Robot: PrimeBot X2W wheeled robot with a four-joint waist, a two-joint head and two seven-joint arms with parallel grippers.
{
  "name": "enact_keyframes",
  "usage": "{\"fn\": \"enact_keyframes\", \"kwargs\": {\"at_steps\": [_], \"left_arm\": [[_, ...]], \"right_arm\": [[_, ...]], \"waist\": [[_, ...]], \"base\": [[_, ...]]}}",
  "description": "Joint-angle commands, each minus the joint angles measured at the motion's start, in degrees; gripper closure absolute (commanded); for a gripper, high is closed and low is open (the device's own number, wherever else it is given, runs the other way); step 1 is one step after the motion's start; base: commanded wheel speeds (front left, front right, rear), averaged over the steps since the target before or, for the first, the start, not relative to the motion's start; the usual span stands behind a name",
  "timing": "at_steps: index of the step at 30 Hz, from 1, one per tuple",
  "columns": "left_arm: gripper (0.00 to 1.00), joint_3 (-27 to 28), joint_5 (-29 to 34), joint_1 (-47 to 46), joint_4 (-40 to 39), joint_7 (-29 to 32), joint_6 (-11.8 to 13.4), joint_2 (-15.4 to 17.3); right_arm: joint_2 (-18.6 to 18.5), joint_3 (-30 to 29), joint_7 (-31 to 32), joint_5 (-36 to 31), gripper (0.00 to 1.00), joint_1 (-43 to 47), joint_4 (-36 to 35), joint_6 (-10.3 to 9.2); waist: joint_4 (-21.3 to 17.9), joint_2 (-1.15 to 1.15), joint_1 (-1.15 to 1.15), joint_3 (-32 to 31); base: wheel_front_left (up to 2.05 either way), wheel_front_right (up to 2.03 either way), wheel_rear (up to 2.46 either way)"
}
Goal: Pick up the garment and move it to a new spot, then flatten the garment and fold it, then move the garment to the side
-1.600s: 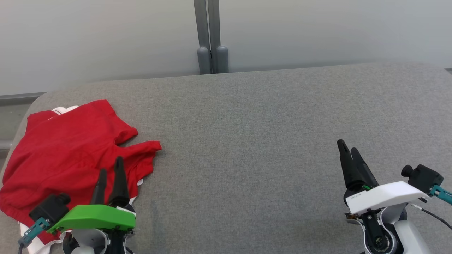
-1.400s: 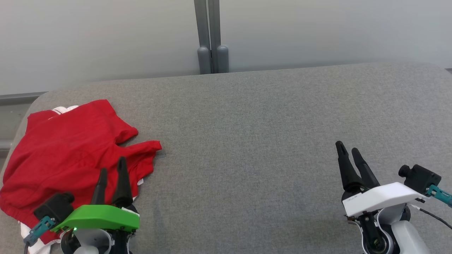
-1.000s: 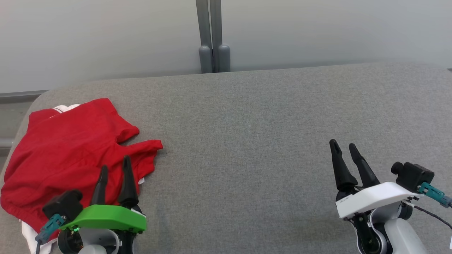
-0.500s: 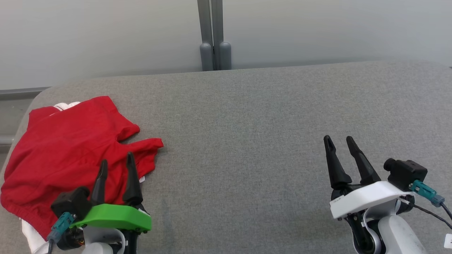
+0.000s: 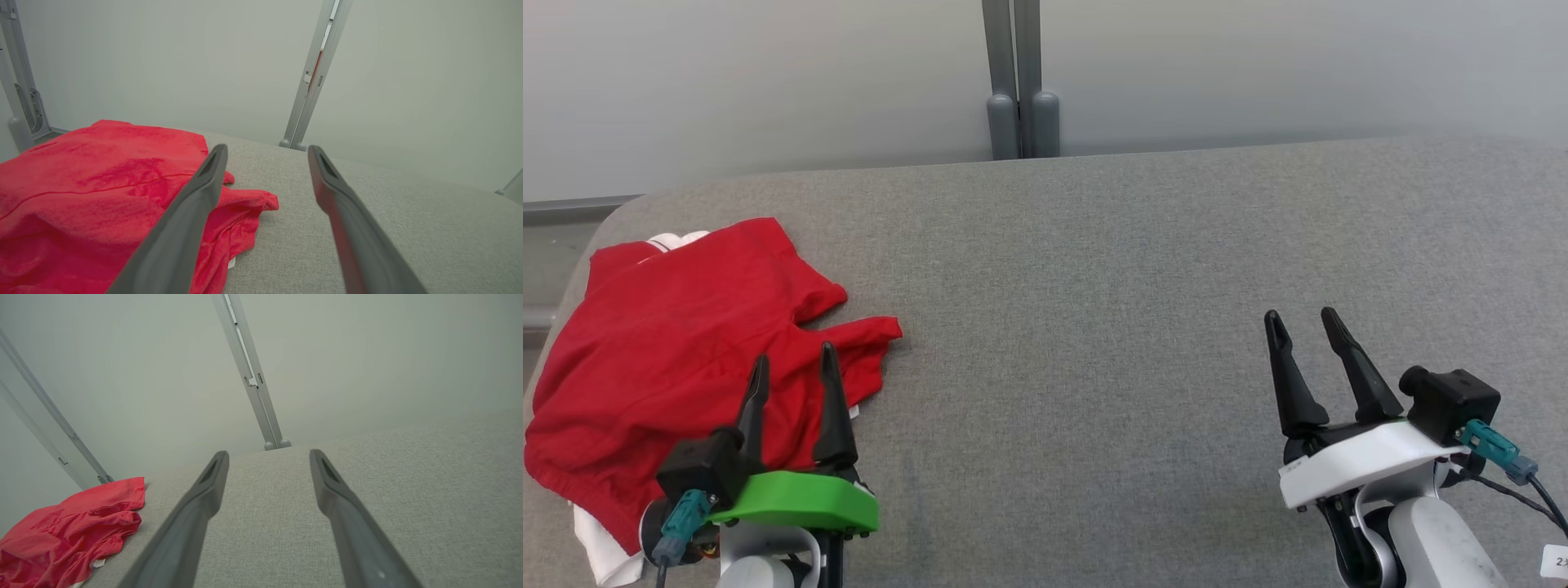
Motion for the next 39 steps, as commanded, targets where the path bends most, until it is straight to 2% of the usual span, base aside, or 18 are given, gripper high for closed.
{"fn": "enact_keyframes", "kwargs": {"at_steps": [1, 19, 23, 36, 39], "left_arm": [[0.00, -0.1, 1.5, -1.0, -0.5, -0.5, 0.2, 0.3], [0.00, -1.1, 6.7, -0.6, -0.6, -2.6, 0.5, 0.3], [0.00, -1.4, 6.6, -0.1, -0.2, -3.0, -0.2, 0.3], [0.00, -2.0, 10.1, -0.5, -0.3, -4.4, 0.5, 0.3], [0.00, -1.8, 9.0, -0.6, -0.4, -4.3, 0.1, 0.3]], "right_arm": [[-0.3, 0.1, -0.6, -1.4, 0.00, -1.1, -0.5, 0.15], [-0.4, 0.9, -2.7, -6.9, 0.00, -1.2, -0.6, 0.16], [0.1, 0.3, -3.1, -7.6, 0.00, -0.8, -0.8, 0.16], [0.5, 1.0, -4.5, -12.1, 0.00, -1.0, -1.0, 0.12], [0.6, 0.7, -4.4, -11.5, 0.00, -1.1, -0.8, 0.11]], "waist": [[0.1, 0.00, 0.00, 0.0], [0.4, 0.00, 0.00, 0.0], [0.5, 0.00, 0.00, -0.1], [0.7, 0.00, 0.00, 0.1], [0.7, 0.00, 0.00, 0.4]], "base": [[0.00, 0.00, 0.00], [0.00, 0.00, 0.00], [0.00, 0.00, 0.00], [0.00, 0.00, 0.00], [0.00, 0.00, 0.00]]}}
